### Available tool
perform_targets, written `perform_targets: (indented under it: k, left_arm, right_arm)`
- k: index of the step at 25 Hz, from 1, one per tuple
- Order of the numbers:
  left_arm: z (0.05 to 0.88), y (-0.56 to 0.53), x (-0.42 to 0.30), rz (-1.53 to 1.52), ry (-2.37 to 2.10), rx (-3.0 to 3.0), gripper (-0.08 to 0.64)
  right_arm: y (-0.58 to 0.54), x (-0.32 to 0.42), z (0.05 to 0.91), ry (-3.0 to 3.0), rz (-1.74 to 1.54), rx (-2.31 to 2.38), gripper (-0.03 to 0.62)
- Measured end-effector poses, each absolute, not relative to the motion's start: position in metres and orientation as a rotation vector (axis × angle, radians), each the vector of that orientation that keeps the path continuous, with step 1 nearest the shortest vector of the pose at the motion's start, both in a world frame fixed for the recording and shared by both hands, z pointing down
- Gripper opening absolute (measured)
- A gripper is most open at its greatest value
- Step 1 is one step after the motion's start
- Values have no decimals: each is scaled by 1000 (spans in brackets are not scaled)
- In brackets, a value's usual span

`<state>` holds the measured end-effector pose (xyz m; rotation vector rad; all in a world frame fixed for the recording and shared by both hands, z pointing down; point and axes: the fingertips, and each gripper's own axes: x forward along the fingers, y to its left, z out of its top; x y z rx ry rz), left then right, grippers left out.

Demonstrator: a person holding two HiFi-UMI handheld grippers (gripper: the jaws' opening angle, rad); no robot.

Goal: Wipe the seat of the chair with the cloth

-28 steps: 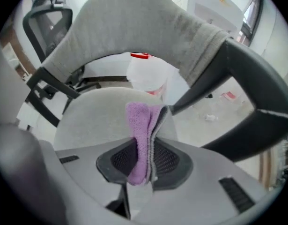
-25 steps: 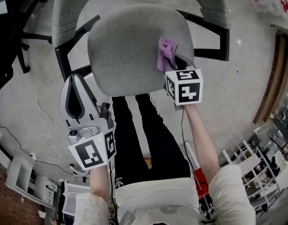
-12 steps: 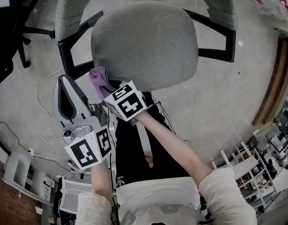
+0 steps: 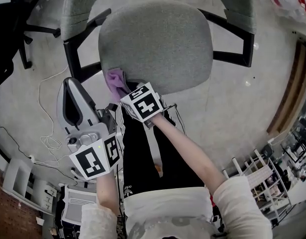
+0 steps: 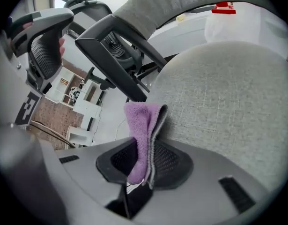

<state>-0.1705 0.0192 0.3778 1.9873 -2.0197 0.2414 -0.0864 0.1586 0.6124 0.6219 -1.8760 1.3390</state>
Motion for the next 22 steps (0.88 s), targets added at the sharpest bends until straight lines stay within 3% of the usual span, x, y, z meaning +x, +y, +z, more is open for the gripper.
perform_targets:
  k: [22]
  left_arm:
    - [371, -1, -130, 233, -1914, 2109, 12]
  right_arm:
    - [149, 119, 607, -1683, 1202, 894, 92]
